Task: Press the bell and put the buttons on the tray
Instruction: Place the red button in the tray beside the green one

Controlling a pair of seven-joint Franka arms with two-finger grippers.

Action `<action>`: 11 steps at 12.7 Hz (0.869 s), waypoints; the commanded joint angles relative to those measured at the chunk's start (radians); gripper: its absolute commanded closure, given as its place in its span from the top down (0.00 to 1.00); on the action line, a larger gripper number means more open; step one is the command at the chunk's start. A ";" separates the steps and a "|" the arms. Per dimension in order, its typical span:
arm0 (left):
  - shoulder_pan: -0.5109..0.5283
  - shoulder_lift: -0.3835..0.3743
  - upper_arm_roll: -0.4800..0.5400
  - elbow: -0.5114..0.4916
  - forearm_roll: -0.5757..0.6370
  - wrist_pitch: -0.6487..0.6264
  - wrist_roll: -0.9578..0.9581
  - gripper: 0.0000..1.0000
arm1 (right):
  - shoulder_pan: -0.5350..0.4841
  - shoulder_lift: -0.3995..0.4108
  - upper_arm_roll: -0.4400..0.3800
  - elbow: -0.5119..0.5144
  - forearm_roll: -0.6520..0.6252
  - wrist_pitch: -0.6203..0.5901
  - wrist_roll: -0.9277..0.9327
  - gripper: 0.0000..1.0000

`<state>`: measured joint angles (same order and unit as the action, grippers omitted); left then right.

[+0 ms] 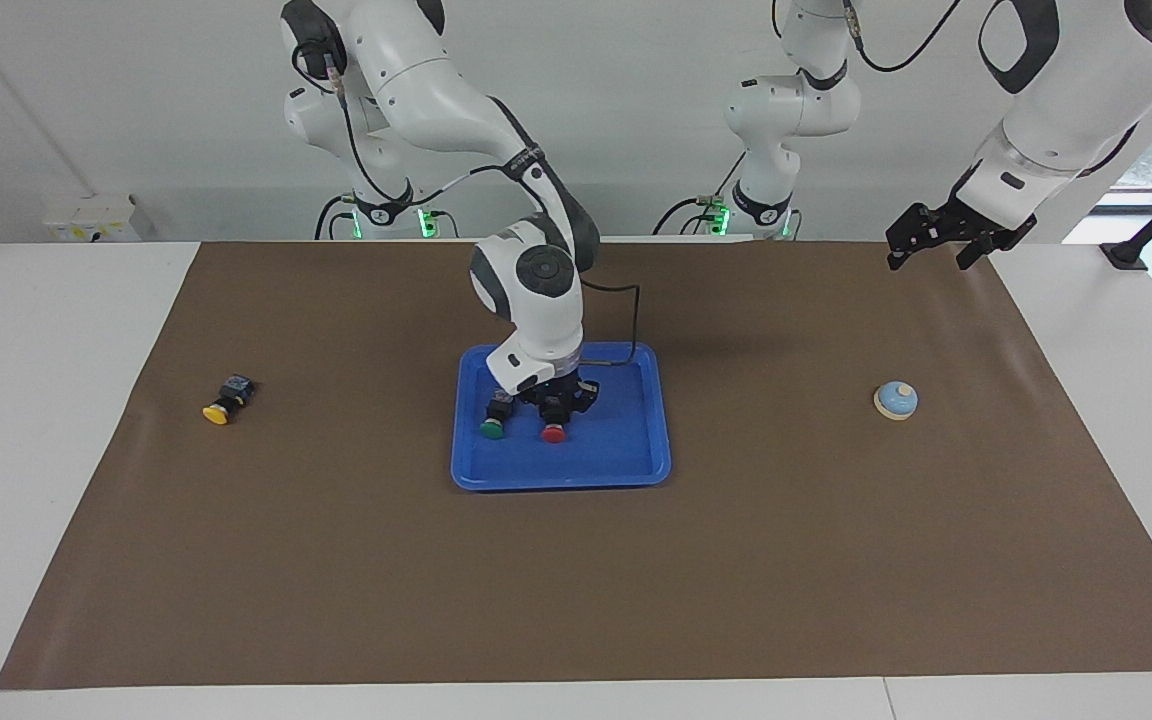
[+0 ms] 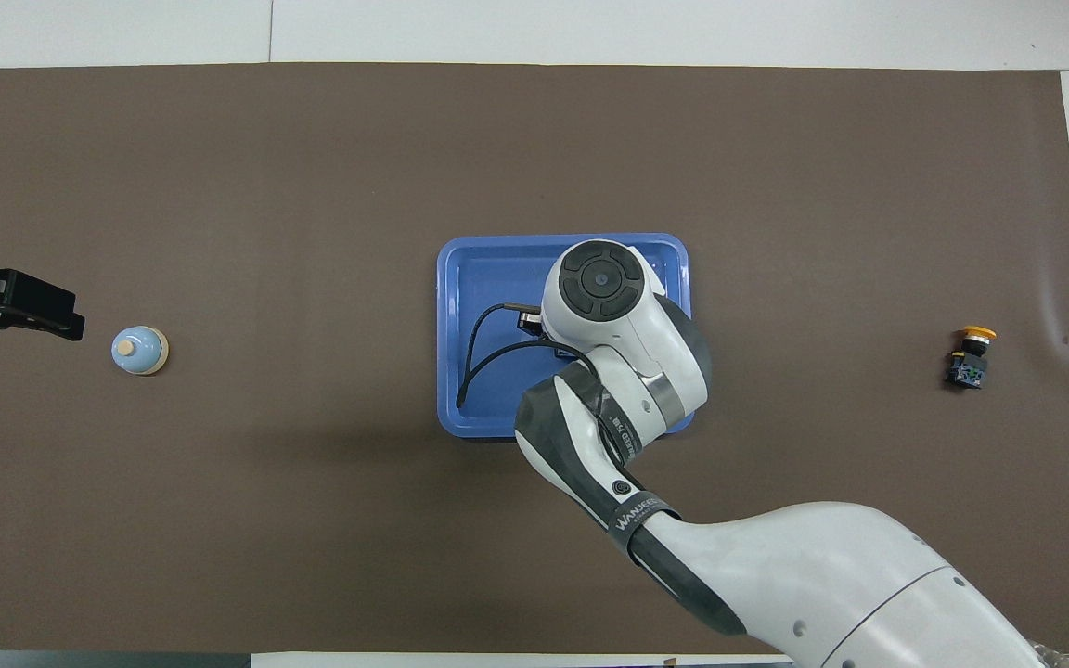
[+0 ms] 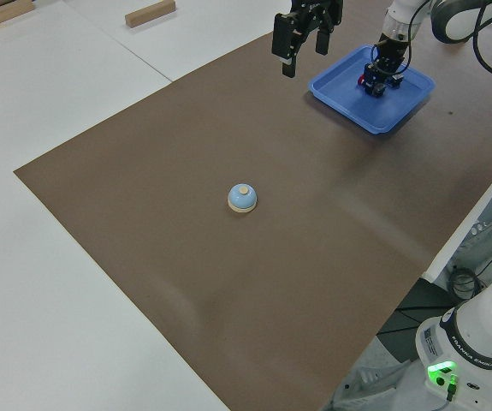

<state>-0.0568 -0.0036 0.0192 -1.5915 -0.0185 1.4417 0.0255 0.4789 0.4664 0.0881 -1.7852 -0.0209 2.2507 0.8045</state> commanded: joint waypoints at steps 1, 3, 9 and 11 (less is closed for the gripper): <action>0.005 -0.021 -0.005 -0.027 0.015 0.019 -0.010 1.00 | 0.000 -0.026 -0.004 -0.005 0.005 -0.034 0.091 1.00; 0.006 -0.021 -0.005 -0.028 0.015 0.019 -0.010 1.00 | -0.019 -0.069 -0.008 0.020 0.006 -0.091 0.128 1.00; 0.006 -0.021 -0.005 -0.027 0.015 0.019 -0.010 1.00 | -0.326 -0.271 -0.011 0.000 0.004 -0.345 -0.242 1.00; 0.006 -0.021 -0.005 -0.027 0.015 0.019 -0.010 1.00 | -0.484 -0.296 -0.011 -0.028 0.002 -0.404 -0.467 1.00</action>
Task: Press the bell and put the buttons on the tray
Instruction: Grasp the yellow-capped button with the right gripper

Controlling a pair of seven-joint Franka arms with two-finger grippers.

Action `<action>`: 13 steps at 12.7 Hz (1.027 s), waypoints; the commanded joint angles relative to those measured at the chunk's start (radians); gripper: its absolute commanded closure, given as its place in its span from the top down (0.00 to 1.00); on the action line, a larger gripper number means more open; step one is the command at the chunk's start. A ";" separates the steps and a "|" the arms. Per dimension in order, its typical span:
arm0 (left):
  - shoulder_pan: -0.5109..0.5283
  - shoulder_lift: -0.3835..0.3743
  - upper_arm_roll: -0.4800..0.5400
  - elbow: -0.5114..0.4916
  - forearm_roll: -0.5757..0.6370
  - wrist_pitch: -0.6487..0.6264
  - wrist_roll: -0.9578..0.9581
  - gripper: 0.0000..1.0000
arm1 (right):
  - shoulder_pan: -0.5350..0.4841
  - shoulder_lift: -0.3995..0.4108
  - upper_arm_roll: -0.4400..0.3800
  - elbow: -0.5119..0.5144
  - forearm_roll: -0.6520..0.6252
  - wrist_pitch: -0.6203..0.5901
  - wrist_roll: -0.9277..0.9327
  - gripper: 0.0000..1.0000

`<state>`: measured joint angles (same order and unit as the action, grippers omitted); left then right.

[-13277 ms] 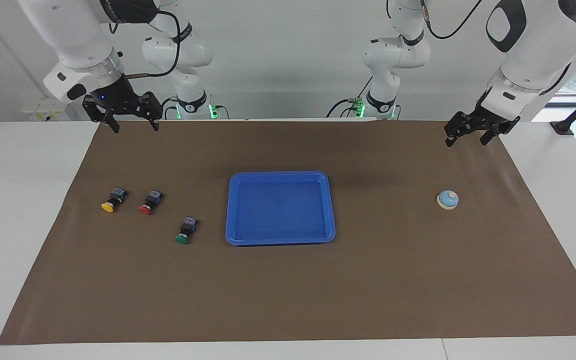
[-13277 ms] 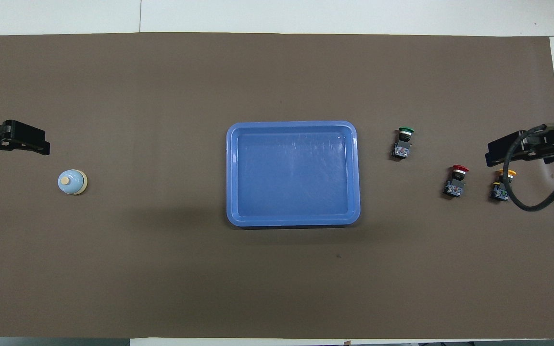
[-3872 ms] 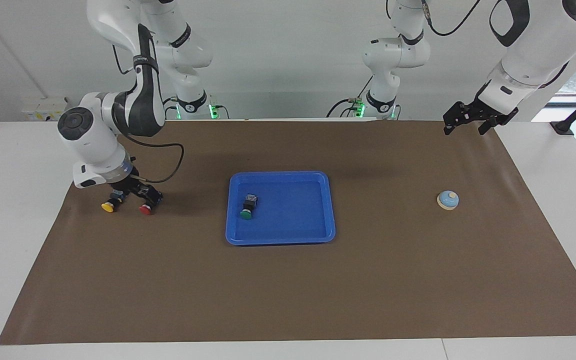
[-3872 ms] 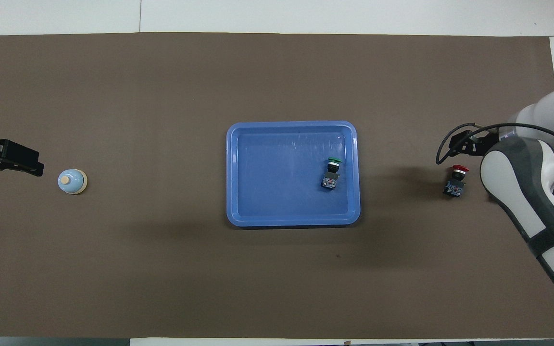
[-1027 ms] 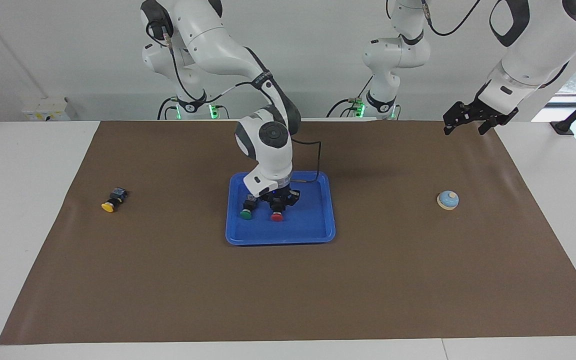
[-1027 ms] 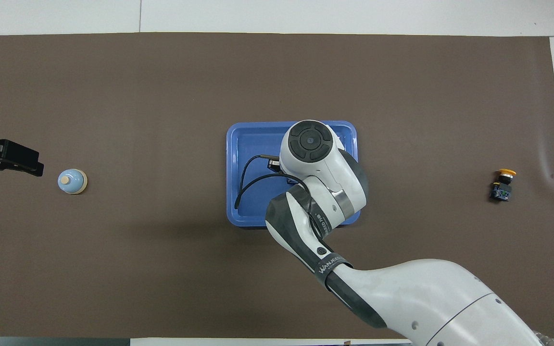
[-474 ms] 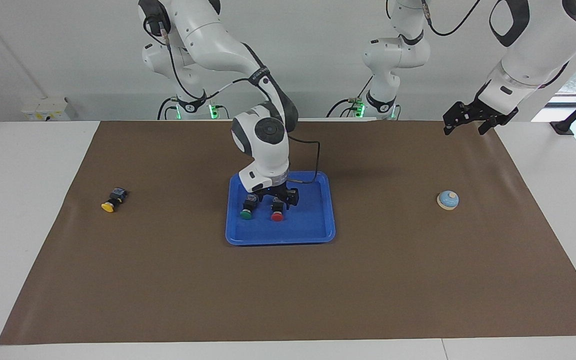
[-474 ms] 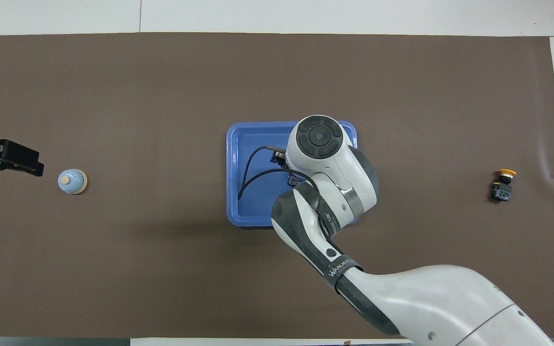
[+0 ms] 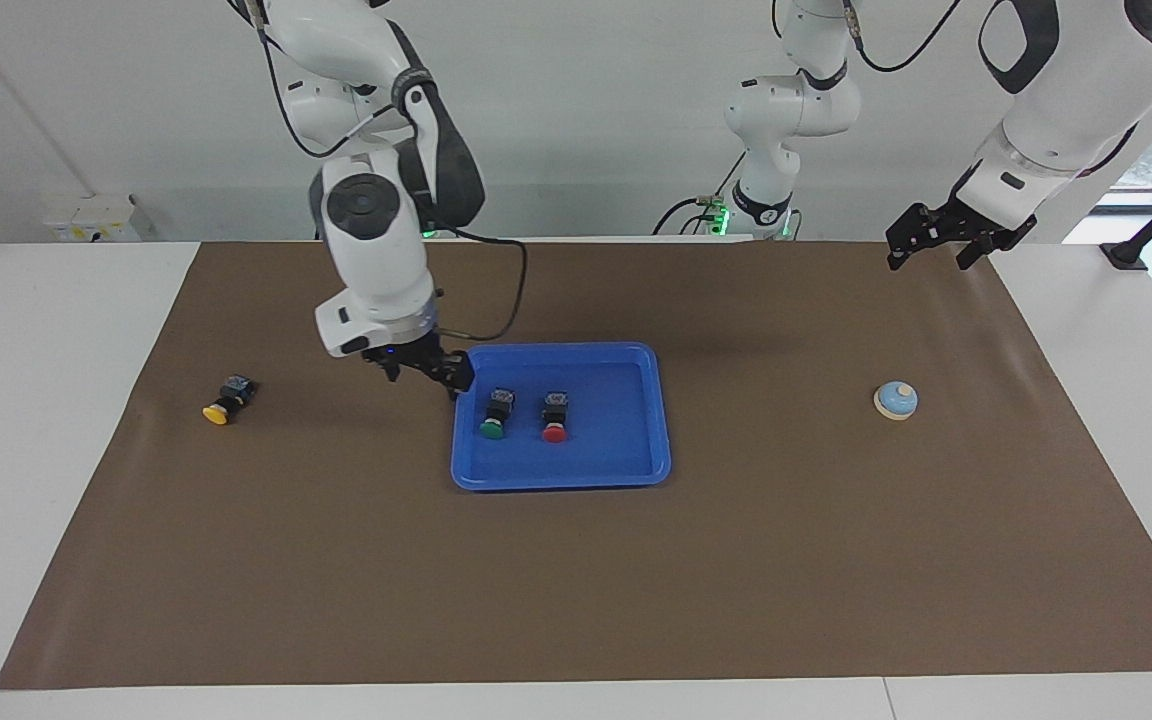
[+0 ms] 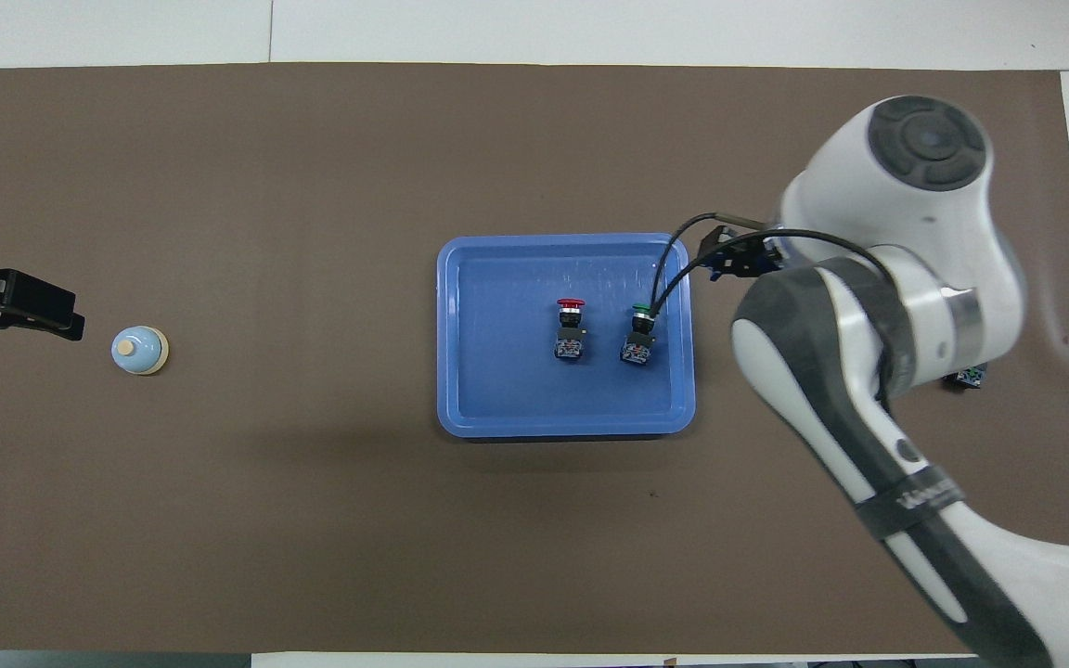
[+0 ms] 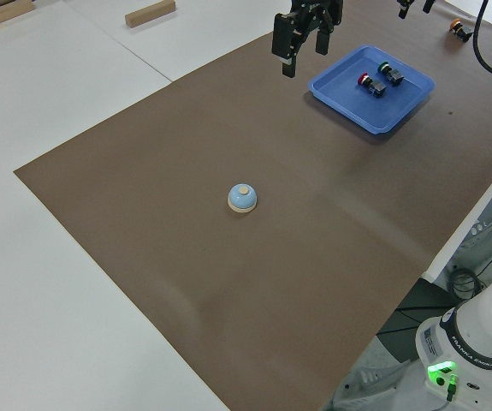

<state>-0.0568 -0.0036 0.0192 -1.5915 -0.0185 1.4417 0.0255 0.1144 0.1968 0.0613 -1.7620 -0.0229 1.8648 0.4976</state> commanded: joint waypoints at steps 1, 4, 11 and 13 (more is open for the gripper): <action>0.006 -0.021 -0.005 -0.027 0.015 0.019 -0.010 1.00 | -0.201 -0.028 0.014 -0.072 0.004 -0.007 -0.282 1.00; 0.005 -0.021 -0.005 -0.028 0.015 0.019 -0.010 1.00 | -0.364 -0.065 0.014 -0.190 0.001 0.123 -0.483 1.00; 0.005 -0.021 -0.005 -0.028 0.015 0.019 -0.010 1.00 | -0.515 -0.117 0.015 -0.572 0.006 0.636 -0.613 1.00; 0.005 -0.021 -0.005 -0.027 0.015 0.019 -0.010 1.00 | -0.518 -0.077 0.017 -0.585 0.008 0.697 -0.619 1.00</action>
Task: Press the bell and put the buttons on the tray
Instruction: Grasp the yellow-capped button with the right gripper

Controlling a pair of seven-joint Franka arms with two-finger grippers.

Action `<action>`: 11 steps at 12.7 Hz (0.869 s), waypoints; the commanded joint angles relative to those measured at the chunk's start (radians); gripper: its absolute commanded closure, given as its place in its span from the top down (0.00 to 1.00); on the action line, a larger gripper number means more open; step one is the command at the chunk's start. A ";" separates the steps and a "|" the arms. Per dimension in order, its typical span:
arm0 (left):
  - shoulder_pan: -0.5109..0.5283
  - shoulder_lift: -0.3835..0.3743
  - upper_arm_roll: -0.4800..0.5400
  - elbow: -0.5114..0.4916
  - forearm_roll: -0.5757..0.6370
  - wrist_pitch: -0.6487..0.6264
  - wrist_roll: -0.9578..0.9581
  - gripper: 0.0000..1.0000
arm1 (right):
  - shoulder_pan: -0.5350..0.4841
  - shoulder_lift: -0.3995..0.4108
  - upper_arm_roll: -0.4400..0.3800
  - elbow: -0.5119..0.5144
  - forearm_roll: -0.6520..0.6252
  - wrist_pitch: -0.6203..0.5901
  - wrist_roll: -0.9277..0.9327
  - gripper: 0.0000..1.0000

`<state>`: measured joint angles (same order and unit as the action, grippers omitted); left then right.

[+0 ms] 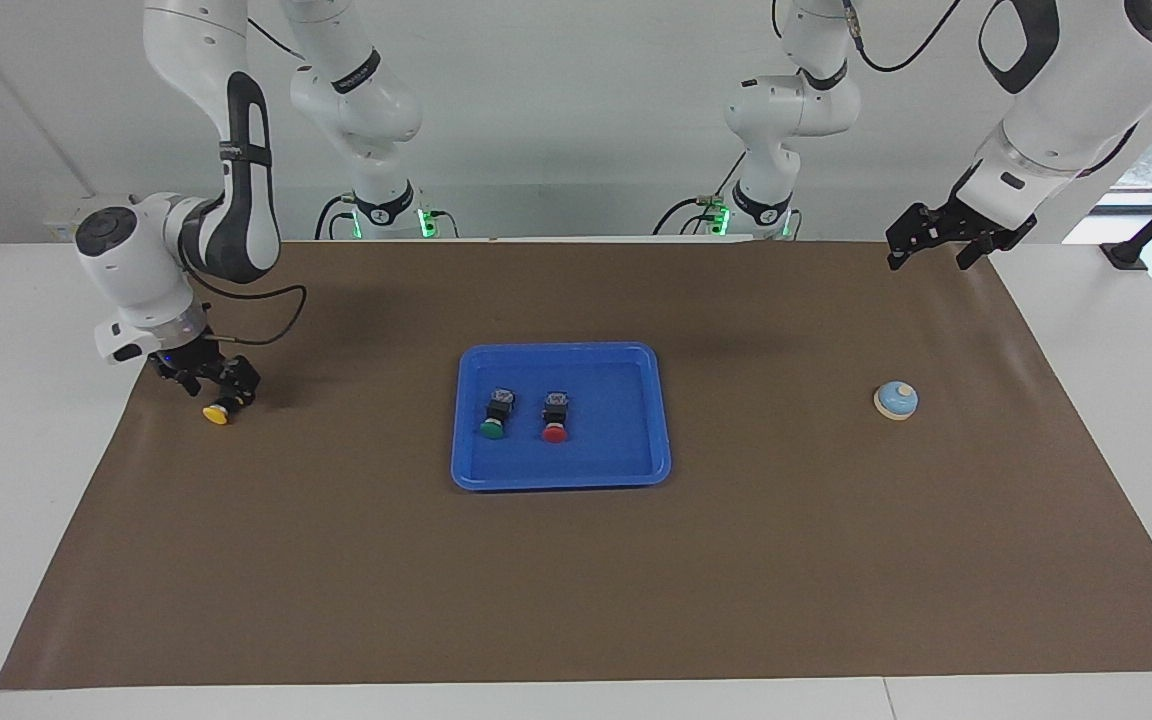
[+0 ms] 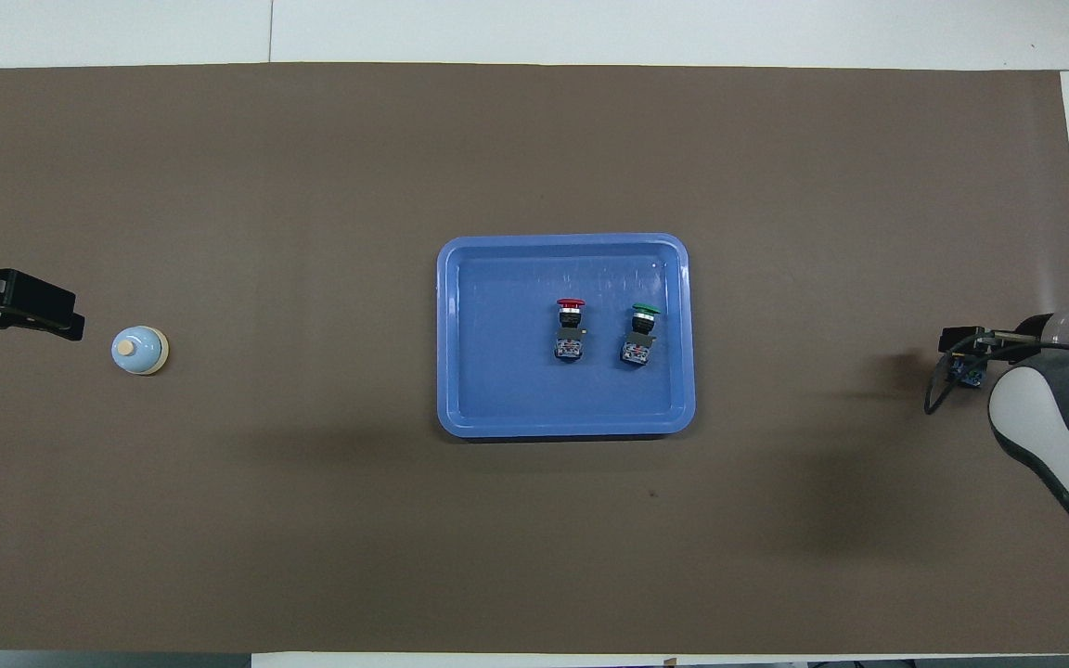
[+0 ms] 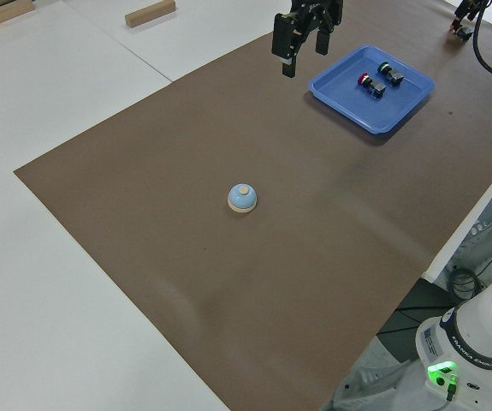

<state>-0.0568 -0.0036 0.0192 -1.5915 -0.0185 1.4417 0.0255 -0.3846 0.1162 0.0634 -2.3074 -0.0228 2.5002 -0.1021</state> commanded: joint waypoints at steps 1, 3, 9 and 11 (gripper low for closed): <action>0.006 -0.021 -0.005 -0.028 0.015 0.019 -0.010 1.00 | -0.023 0.019 0.015 -0.040 0.009 0.069 -0.027 1.00; 0.006 -0.021 -0.005 -0.027 0.015 0.019 -0.010 1.00 | -0.026 0.020 0.015 -0.038 0.012 0.063 -0.036 0.49; 0.006 -0.021 -0.005 -0.028 0.015 0.019 -0.010 1.00 | 0.024 0.002 0.044 0.107 0.014 -0.186 -0.034 0.00; 0.006 -0.021 -0.005 -0.027 0.015 0.019 -0.010 1.00 | 0.122 0.016 0.047 0.224 0.014 -0.298 0.013 0.00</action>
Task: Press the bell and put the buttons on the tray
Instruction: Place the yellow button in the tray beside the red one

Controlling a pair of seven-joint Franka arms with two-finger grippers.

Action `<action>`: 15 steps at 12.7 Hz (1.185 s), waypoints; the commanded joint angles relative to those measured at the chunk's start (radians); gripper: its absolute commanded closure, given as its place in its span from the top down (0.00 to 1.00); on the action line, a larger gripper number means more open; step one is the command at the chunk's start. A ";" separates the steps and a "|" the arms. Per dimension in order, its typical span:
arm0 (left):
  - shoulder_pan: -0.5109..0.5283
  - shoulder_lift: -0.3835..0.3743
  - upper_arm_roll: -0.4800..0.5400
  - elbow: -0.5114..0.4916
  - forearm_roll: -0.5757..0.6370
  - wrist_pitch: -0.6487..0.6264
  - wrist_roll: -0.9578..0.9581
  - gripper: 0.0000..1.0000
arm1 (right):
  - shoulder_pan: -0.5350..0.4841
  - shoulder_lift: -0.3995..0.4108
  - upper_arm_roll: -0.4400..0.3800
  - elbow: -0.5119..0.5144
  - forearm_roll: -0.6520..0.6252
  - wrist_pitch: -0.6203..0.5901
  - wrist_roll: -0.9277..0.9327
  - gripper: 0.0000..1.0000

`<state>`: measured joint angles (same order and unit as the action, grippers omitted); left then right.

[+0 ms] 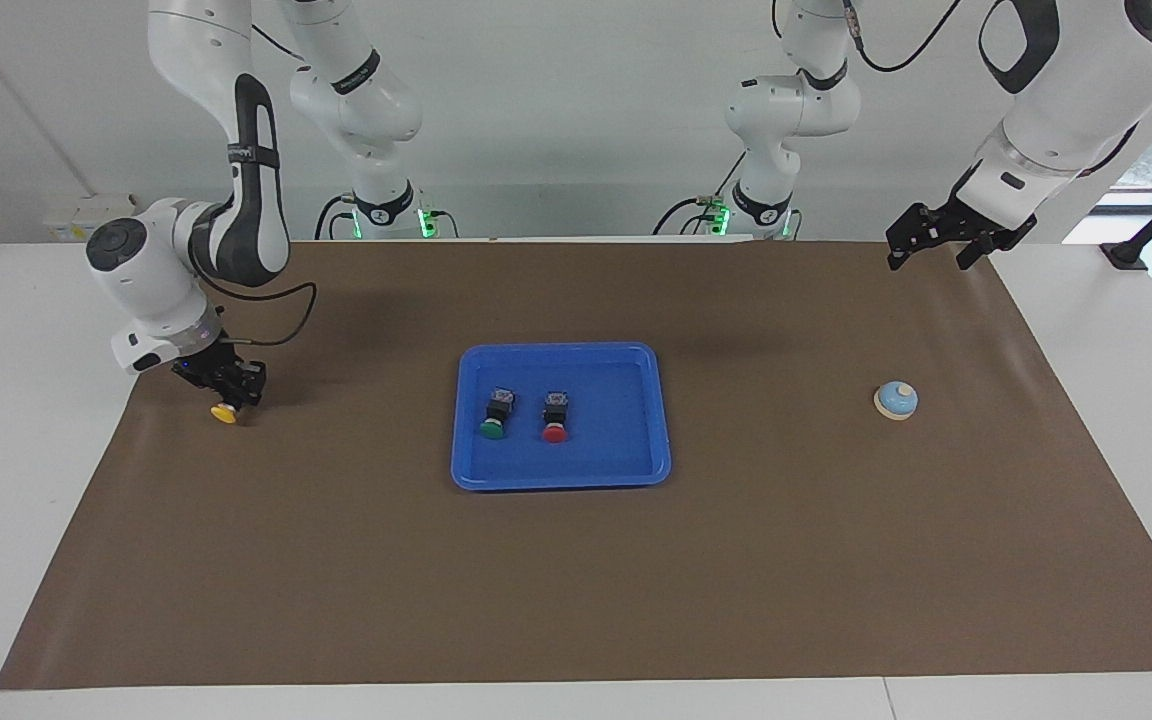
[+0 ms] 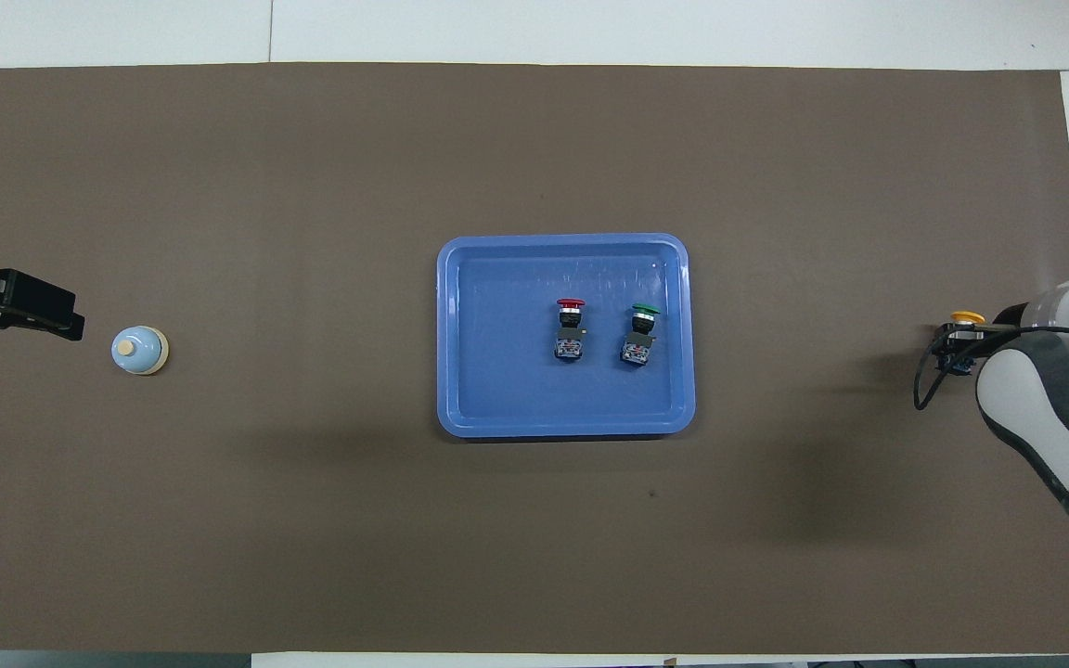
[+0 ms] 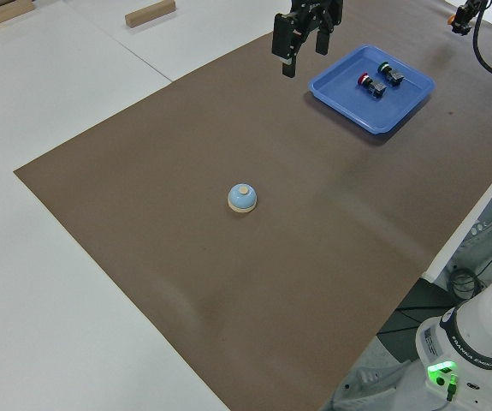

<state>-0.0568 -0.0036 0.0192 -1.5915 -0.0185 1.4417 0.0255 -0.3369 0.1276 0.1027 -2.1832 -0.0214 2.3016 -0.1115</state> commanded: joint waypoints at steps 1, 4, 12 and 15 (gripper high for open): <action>0.006 -0.021 -0.005 -0.028 0.015 0.019 -0.010 1.00 | 0.134 0.013 0.008 0.155 0.012 -0.152 0.088 0.00; 0.006 -0.021 -0.005 -0.027 0.015 0.019 -0.010 1.00 | 0.379 0.055 0.008 0.324 0.011 -0.275 0.365 0.00; 0.006 -0.021 -0.005 -0.027 0.015 0.019 -0.010 1.00 | 0.855 0.362 0.006 0.671 0.001 -0.253 0.869 0.00; 0.006 -0.021 -0.005 -0.028 0.015 0.019 -0.010 1.00 | 0.866 0.399 0.006 0.611 0.000 -0.117 0.872 0.00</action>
<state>-0.0568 -0.0036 0.0192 -1.5915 -0.0185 1.4417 0.0255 0.5393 0.5073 0.1149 -1.5660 -0.0191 2.1407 0.7579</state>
